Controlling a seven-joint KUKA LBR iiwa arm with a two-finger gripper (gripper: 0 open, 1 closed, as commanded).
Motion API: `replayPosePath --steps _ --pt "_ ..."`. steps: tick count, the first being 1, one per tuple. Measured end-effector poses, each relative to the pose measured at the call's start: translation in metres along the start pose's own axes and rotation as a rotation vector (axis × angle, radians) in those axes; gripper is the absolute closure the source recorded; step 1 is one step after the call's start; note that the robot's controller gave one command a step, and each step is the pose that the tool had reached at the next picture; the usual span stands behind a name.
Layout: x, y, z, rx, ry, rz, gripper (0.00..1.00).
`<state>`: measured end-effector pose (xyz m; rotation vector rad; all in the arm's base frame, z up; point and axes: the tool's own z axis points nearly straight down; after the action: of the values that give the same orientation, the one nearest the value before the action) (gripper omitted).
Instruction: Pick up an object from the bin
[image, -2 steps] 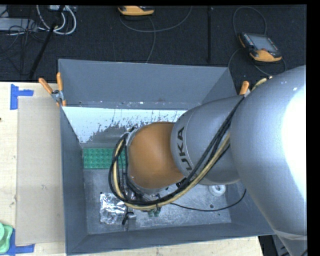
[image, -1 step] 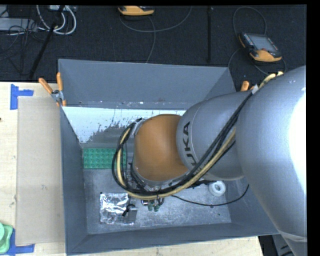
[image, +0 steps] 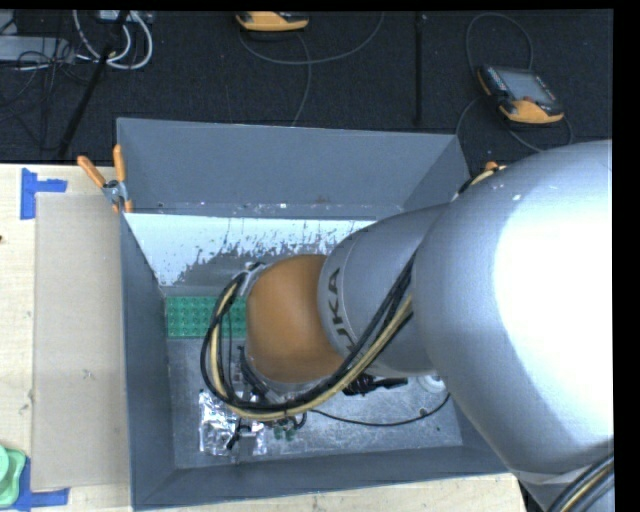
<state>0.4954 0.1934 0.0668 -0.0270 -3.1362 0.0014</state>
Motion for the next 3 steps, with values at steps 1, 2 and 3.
replayPosePath --steps 1,2,3 --pt "0.0 -0.001 0.001 0.0 0.002 0.003 0.0" --pt "0.0 -0.001 0.0 0.0 0.002 0.005 1.0" --pt "0.0 -0.001 -0.018 -0.002 -0.005 0.009 1.0"
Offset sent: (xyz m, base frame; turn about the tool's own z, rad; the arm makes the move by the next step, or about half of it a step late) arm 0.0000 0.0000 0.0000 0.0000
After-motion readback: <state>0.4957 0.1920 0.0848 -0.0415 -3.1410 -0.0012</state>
